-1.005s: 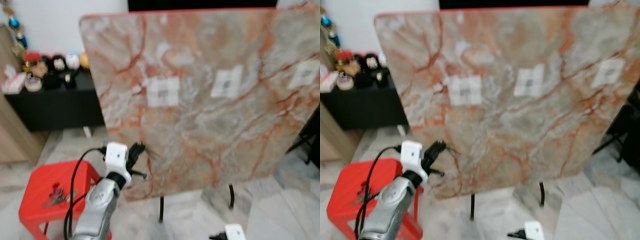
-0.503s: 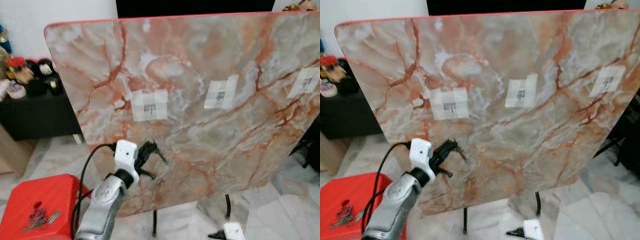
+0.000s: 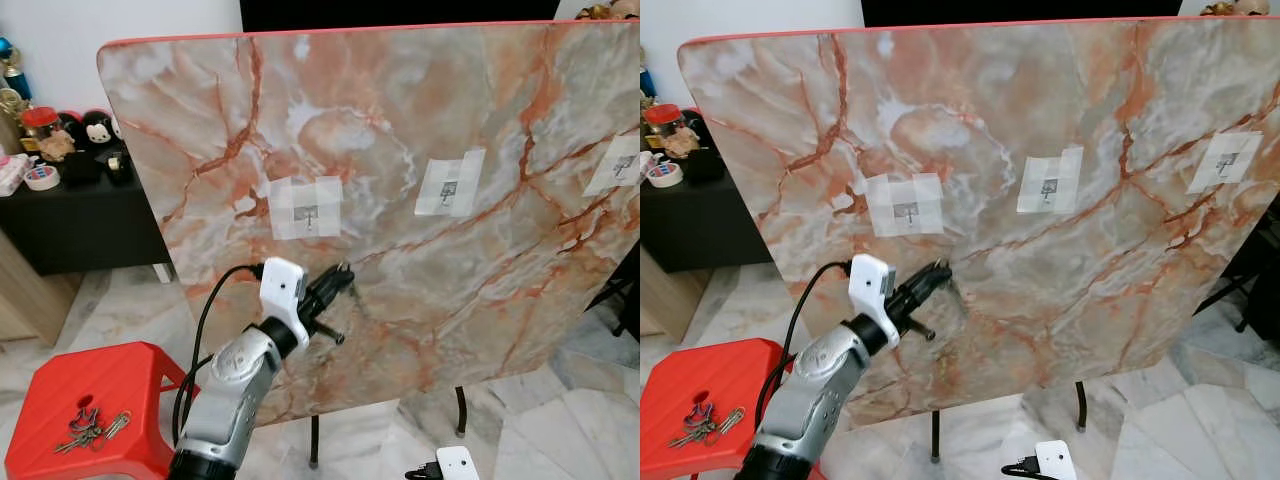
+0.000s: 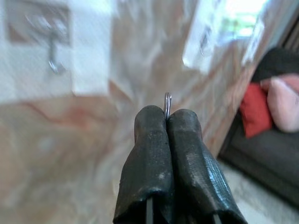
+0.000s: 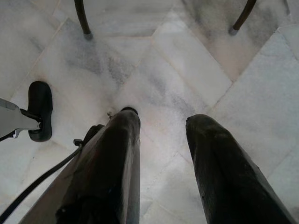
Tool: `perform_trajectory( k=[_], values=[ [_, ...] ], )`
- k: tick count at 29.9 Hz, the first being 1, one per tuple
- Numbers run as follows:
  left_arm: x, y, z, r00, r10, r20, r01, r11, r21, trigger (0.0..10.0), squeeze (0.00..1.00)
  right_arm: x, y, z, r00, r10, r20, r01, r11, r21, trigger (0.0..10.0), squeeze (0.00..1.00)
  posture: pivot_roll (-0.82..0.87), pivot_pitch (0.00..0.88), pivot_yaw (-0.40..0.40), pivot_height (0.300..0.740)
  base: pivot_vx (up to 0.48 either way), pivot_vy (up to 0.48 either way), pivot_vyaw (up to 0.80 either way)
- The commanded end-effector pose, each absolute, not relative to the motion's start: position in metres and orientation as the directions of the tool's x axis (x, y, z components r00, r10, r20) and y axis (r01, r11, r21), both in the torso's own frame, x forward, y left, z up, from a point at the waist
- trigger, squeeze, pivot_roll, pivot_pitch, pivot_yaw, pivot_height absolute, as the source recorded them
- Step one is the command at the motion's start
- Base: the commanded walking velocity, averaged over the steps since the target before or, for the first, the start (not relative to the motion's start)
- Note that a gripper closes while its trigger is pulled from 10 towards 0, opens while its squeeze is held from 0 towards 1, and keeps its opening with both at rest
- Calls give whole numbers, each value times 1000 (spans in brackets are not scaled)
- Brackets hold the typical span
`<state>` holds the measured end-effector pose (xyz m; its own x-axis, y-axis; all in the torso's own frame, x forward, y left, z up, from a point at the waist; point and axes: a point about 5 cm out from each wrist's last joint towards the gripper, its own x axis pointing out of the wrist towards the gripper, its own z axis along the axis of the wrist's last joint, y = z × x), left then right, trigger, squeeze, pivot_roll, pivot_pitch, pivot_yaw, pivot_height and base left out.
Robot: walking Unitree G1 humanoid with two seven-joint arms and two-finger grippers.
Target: Hang keys on a hook
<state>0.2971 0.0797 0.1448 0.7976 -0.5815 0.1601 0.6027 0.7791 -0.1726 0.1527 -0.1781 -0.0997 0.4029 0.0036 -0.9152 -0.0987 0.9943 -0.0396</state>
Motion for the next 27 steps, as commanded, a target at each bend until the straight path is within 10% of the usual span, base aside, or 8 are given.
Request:
perform_trajectory(
  k=[1, 27],
  values=[
    [302, 82, 146, 804, -574, 158, 595, 779, -198, 10000, 0, 155, -179, -99, 408, 2, -913, -110, 993, -47, 10000, 0, 73, 0, -35, 740, 0, 0, 0],
    [315, 90, 149, 857, -475, 197, 515, 791, -330, 10000, 0, 156, -180, -98, 410, 12, -912, -142, 989, -50, 10000, 0, 67, 0, -40, 740, 0, 0, 0]
  ],
)
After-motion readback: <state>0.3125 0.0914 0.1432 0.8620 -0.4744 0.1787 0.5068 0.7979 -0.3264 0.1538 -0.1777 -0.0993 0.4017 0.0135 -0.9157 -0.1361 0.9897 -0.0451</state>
